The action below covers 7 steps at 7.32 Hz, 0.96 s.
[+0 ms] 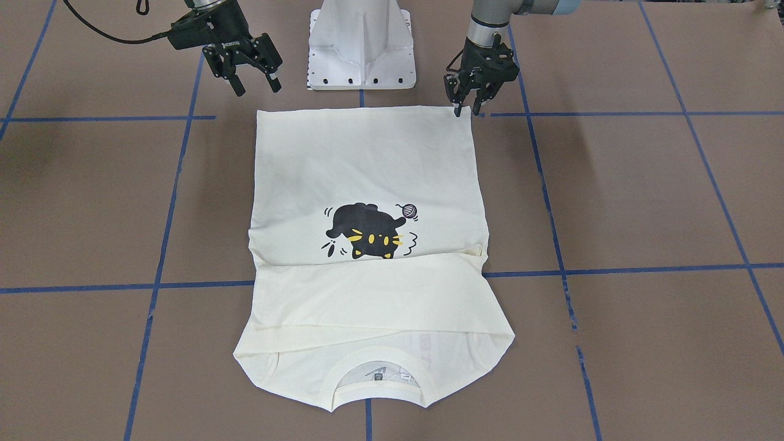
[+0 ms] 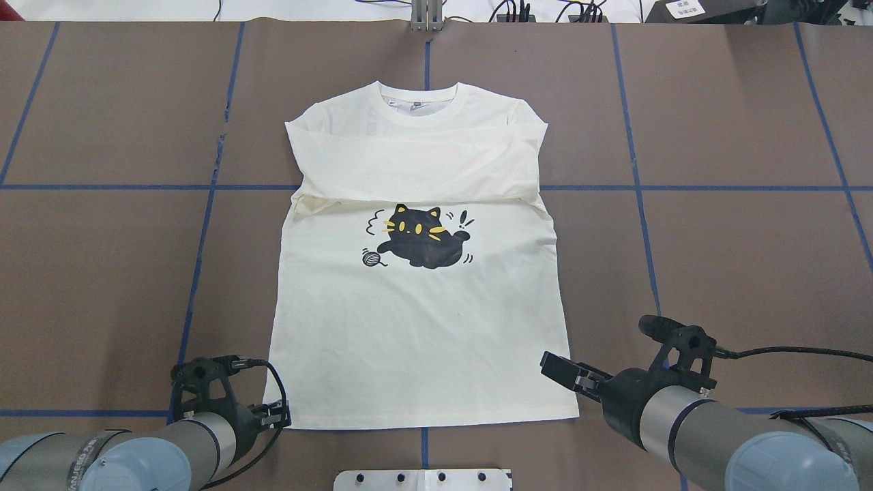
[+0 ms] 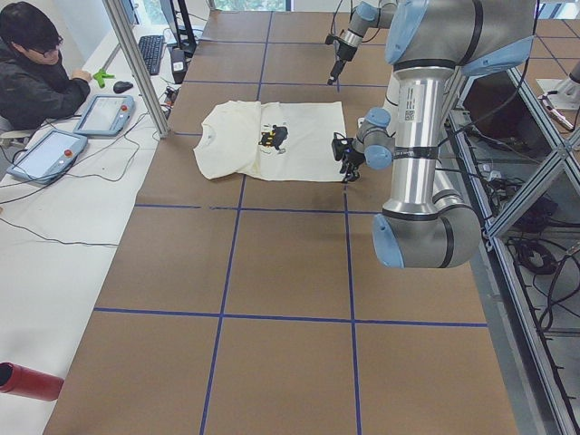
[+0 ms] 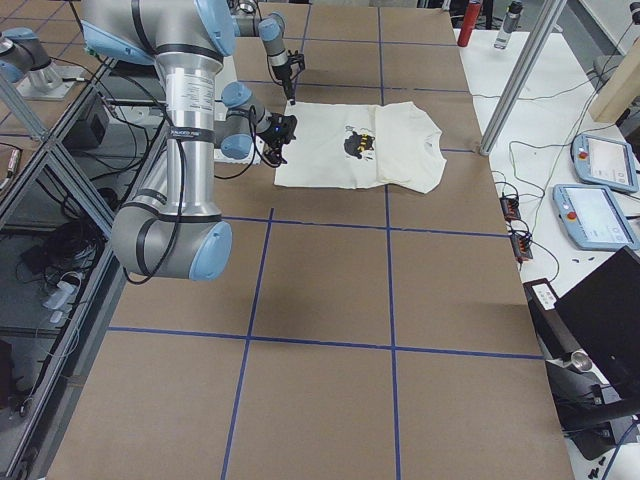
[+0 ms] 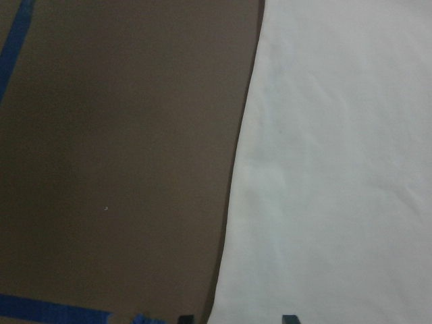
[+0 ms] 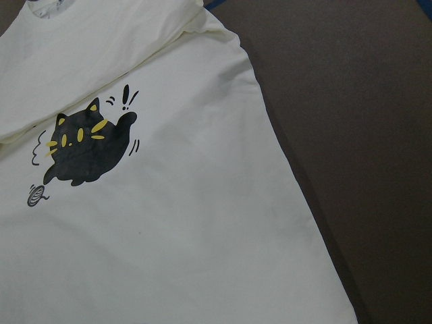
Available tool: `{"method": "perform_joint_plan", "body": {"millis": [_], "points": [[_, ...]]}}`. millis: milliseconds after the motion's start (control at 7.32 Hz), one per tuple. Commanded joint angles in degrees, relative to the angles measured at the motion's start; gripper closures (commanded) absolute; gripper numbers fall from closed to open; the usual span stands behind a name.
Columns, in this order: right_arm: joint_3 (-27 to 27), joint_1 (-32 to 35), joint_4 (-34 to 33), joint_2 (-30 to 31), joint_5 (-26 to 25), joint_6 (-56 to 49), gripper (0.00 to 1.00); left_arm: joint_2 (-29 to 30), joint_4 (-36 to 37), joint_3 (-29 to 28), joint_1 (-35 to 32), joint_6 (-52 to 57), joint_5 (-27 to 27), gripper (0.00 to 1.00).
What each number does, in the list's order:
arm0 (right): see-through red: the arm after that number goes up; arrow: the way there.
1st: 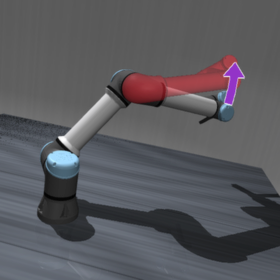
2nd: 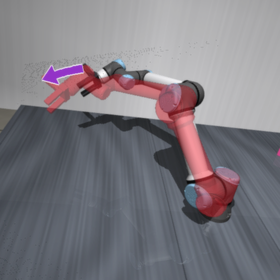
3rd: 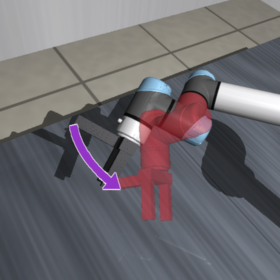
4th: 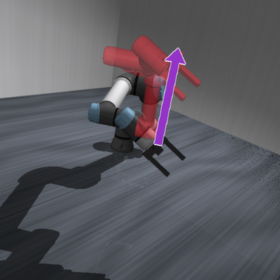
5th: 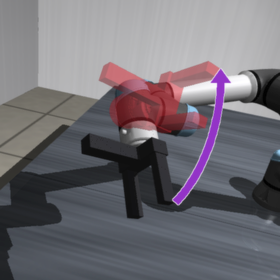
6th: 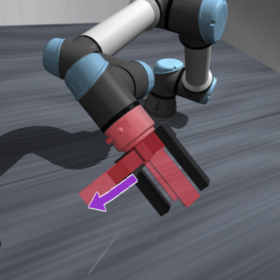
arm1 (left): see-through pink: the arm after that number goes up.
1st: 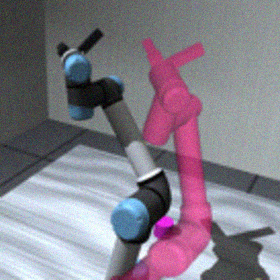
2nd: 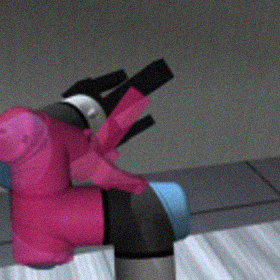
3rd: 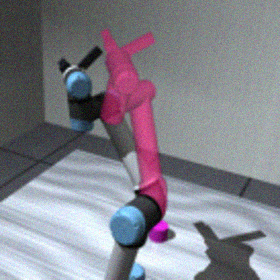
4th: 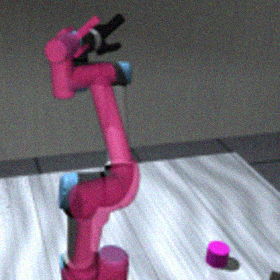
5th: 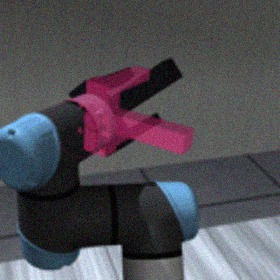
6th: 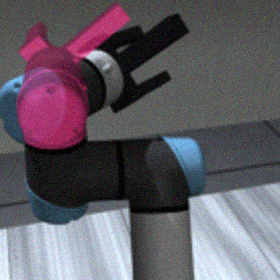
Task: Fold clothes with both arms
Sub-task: 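Close both grippers on the hem corners nearest the robot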
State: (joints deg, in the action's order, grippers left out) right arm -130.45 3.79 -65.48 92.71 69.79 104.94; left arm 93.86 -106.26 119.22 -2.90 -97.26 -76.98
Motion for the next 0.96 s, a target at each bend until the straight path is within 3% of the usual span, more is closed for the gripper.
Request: {"method": "perform_joint_plan", "body": {"millis": [0,410,820], "points": [[0.0,0.0,0.0,-0.1,0.0,0.0,0.00,0.0,0.0,0.0,0.0,0.2,-0.1,0.51],[0.0,0.0,0.0,-0.1,0.0,-0.1,0.00,0.0,-0.1,0.0,0.0,0.2,-0.2,0.62],[0.1,0.0,0.0,-0.1,0.0,-0.2,0.00,-0.3,-0.1,0.0,0.0,0.2,-0.2,0.62]]}}
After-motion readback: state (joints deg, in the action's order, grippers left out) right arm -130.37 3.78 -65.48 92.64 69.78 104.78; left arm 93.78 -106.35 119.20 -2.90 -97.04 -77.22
